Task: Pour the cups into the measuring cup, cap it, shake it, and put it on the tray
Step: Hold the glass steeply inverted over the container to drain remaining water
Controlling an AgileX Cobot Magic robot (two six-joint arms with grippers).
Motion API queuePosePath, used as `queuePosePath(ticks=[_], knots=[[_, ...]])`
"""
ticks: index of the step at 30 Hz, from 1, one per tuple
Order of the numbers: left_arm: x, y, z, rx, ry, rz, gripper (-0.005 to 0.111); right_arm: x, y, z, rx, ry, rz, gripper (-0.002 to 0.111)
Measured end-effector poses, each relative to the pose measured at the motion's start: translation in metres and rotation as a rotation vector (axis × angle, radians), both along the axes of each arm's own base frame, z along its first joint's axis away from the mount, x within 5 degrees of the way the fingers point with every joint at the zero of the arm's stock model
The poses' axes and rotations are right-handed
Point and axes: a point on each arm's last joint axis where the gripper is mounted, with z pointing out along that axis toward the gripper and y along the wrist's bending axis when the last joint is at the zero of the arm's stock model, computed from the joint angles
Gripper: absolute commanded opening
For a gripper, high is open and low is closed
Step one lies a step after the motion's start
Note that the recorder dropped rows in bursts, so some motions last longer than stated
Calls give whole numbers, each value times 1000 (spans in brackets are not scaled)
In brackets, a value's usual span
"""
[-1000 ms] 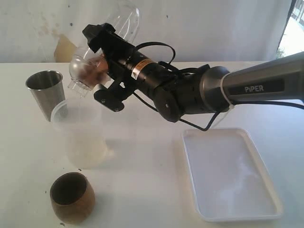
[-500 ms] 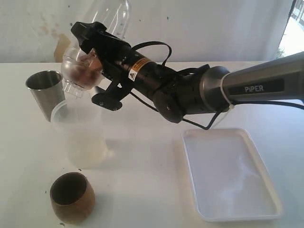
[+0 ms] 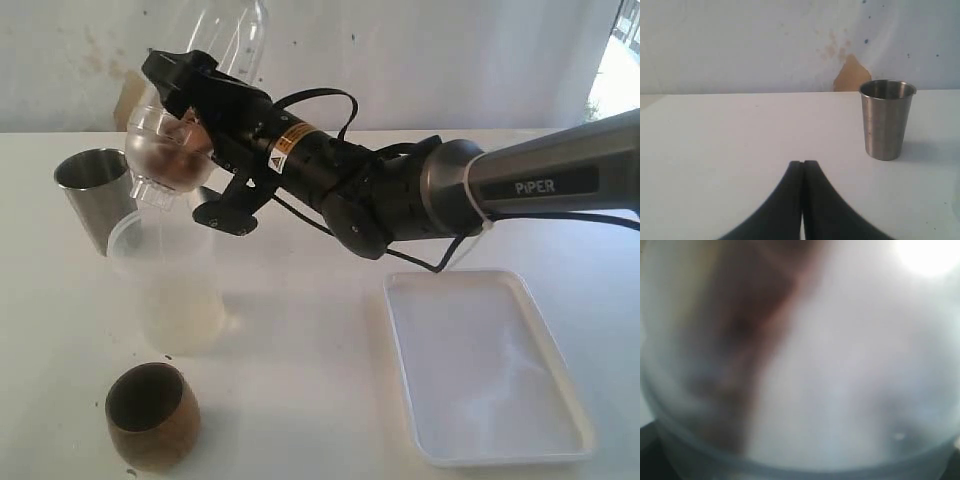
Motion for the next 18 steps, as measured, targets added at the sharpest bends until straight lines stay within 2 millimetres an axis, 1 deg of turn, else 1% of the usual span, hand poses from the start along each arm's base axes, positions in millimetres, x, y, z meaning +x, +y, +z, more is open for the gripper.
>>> queuePosePath(ticks=[8,10,13,15,18], knots=[[0,0,0,0,0,0,0,5,-6,0,74,53,-69,0],[0,0,0,0,0,0,0,8,-11,0,89,64,-93,0],[0,0,0,0,0,0,0,17,-25,0,95,71,-135,0],[0,0,0,0,0,0,0,20,-31,0,98,74,-153,0],[0,0,0,0,0,0,0,21,-33,0,94,74,-156,0]])
